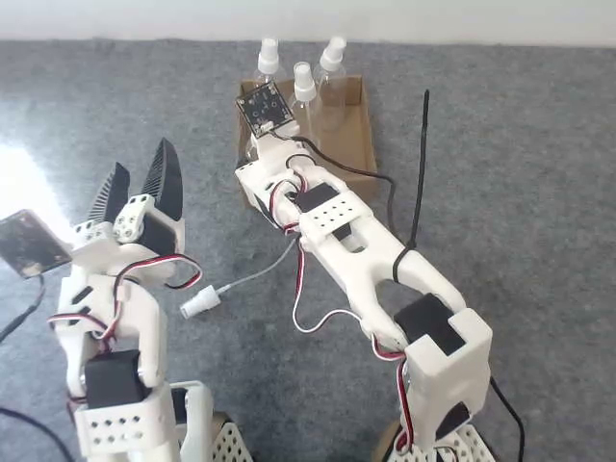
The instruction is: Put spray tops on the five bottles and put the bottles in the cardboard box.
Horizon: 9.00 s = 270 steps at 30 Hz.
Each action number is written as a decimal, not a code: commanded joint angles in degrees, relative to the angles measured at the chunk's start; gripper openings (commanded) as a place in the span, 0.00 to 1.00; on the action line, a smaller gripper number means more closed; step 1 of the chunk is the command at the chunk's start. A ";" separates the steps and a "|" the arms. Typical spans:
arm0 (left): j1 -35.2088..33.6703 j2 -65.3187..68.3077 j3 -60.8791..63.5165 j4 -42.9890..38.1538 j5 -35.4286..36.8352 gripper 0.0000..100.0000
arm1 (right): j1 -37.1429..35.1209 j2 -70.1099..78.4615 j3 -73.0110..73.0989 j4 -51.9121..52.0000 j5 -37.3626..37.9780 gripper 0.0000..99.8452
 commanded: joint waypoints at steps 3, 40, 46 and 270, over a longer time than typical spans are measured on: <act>-0.35 -0.62 -0.92 -1.76 0.26 0.22 | -0.66 -1.63 -3.69 0.40 -0.44 0.28; -0.18 -0.62 -1.01 -1.76 0.26 0.22 | -0.57 -2.07 -6.42 7.16 -0.70 0.28; -0.26 -0.62 -1.01 -1.76 0.26 0.22 | -0.66 -2.24 -6.77 10.77 -0.70 0.28; -0.35 -0.62 -1.10 -1.76 0.18 0.22 | 13.93 -37.58 39.12 59.56 42.20 0.02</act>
